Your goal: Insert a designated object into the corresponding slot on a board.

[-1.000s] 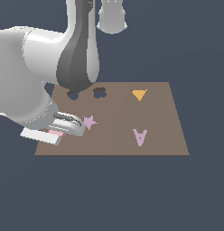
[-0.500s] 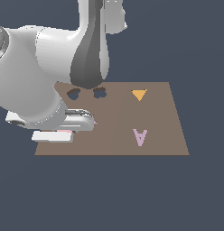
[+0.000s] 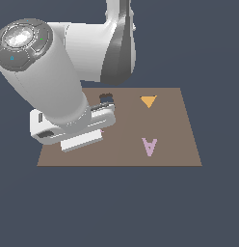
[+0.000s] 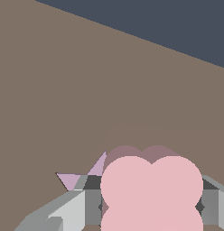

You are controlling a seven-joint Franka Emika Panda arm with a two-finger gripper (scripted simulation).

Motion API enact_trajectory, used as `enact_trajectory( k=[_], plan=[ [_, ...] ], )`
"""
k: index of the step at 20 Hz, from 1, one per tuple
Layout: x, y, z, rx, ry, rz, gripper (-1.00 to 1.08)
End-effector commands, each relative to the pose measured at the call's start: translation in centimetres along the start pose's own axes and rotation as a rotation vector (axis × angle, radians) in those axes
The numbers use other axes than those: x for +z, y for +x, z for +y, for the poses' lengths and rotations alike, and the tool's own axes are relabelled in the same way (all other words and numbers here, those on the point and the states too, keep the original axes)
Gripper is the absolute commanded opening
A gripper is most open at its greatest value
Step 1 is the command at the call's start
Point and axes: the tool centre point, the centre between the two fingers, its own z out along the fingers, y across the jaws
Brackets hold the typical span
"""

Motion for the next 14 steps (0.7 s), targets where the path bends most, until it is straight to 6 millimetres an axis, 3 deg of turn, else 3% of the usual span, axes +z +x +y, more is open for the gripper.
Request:
enact_trajectory(
  k=[1, 14],
  plan=[
    [-0.1, -0.2, -1.5, -0.121, -0.001, 0.001, -1.00],
    [-0.4, -4.4, -8.2, -0.757, -0.001, 0.002, -1.00]
  ],
)
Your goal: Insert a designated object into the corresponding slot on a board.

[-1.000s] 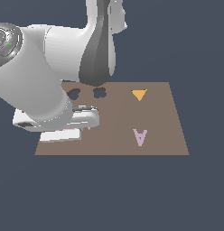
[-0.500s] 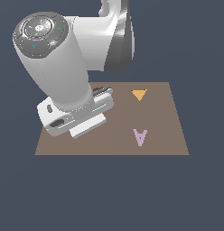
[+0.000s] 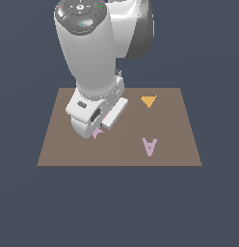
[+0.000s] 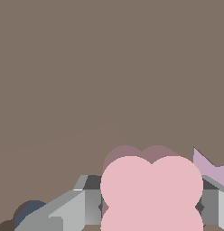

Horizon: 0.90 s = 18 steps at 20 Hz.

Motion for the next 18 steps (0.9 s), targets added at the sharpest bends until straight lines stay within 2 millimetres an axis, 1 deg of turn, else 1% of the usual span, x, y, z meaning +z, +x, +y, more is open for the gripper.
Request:
enact_trajectory(
  k=[1, 5, 9, 13, 18],
  plan=[
    [-0.1, -0.3, -1.5, -0.120, -0.001, 0.000, -1.00],
    [-0.2, -1.0, -3.5, -0.291, -0.001, 0.000, -1.00],
    [-0.2, -1.9, -5.0, -0.430, 0.000, 0.000, -1.00],
    [-0.3, -2.7, -6.1, -0.539, 0.000, 0.000, -1.00],
    [-0.3, -3.7, -7.0, -0.640, 0.000, 0.000, -1.00]
  ],
)
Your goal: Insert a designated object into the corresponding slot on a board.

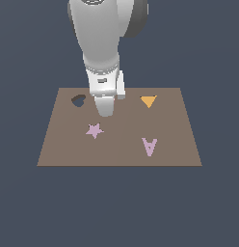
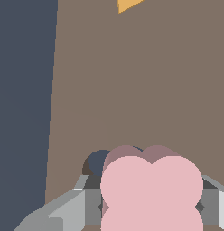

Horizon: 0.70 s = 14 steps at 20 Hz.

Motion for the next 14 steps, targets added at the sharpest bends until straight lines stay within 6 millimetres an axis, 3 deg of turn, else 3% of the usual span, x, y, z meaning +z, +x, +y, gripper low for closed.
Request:
enact_trajectory(
  k=[1, 14],
  plan=[
    [-0.04, -0.13, -0.55, -0.046, -0.001, 0.000, -1.00],
    [-0.07, -0.52, -1.45, -0.124, 0.000, 0.000, -1.00]
  ],
)
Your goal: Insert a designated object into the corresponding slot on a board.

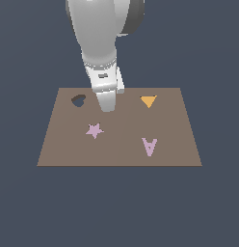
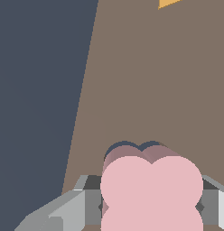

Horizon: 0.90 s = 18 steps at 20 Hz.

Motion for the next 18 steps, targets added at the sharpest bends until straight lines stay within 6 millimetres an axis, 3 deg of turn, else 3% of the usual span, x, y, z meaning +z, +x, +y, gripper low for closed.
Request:
enact_trajectory(
  k=[1, 9, 10, 18],
  plan=[
    [-0.01, 0.01, 0.00, 0.000, 0.000, 0.000, -1.00],
    [0.99, -0.02, 0.01, -0.001, 0.000, 0.000, -1.00],
    [0.99, -0.02, 0.02, -0.001, 0.000, 0.000, 1.00],
    [0.99, -0.02, 0.01, -0.001, 0.000, 0.000, 1.00]
  ],
)
